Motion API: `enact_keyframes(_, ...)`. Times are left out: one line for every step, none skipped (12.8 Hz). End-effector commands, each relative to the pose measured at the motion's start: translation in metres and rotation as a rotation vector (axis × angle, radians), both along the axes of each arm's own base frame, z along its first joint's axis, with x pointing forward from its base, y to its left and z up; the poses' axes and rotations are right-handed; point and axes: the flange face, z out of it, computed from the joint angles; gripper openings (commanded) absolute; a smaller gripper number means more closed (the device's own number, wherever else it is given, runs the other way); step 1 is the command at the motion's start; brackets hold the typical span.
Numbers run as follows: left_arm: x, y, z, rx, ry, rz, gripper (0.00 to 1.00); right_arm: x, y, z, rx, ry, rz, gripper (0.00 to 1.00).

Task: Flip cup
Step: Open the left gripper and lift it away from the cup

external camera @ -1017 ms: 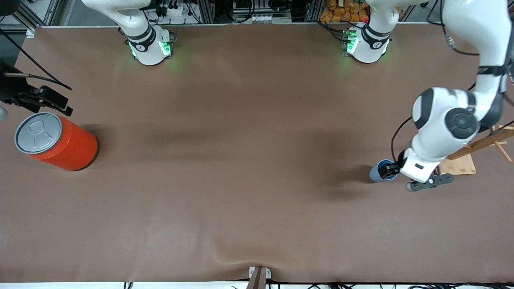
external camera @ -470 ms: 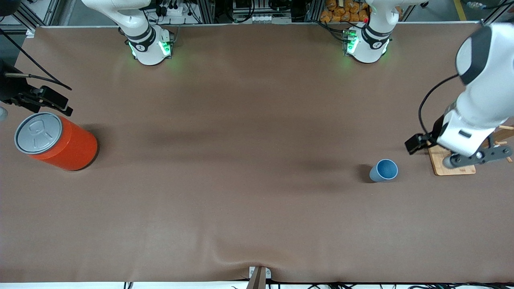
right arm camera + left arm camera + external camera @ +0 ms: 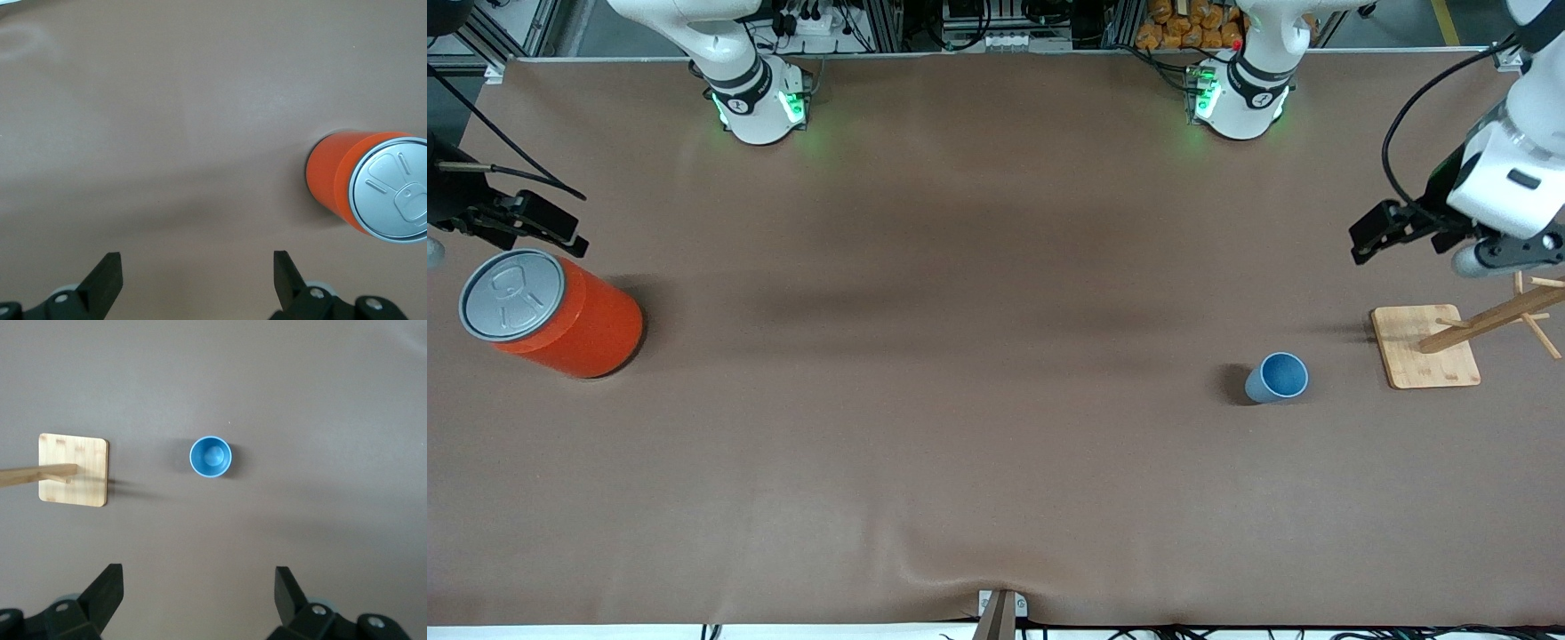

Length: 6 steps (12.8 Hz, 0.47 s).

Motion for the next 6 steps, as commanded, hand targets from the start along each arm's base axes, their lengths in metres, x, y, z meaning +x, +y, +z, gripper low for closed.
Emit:
enact_keyframes(-0.0064, 0.0043, 0.0, -0.017, 0.02, -0.018, 1.0, -0.0038, -0.0011, 0.0022, 0.003, 0.003, -0.014, 1.0)
enact_keyframes(-0.0087, 0.0041, 0.0033, -0.016, 0.014, -0.022, 1.0, -0.0039, -0.0019, 0.0014, 0.003, 0.004, -0.015, 1.0)
enact_keyframes(-0.0095, 0.0041, 0.0039, -0.015, 0.015, -0.022, 1.0, -0.0038, -0.0019, 0.0021, 0.002, 0.003, -0.014, 1.0)
enact_keyframes(-0.0092, 0.0039, 0.0049, -0.017, 0.011, -0.024, 1.0, -0.0039, -0.0019, 0.0014, 0.002, 0.004, -0.014, 1.0)
enact_keyframes(-0.0091, 0.0039, 0.0056, -0.018, 0.01, -0.029, 1.0, -0.0038, -0.0019, 0.0021, 0.002, 0.003, -0.014, 1.0)
enact_keyframes(-0.0091, 0.0039, 0.0064, -0.018, 0.008, -0.03, 1.0, -0.0038, -0.0019, 0.0022, 0.002, 0.003, -0.014, 1.0)
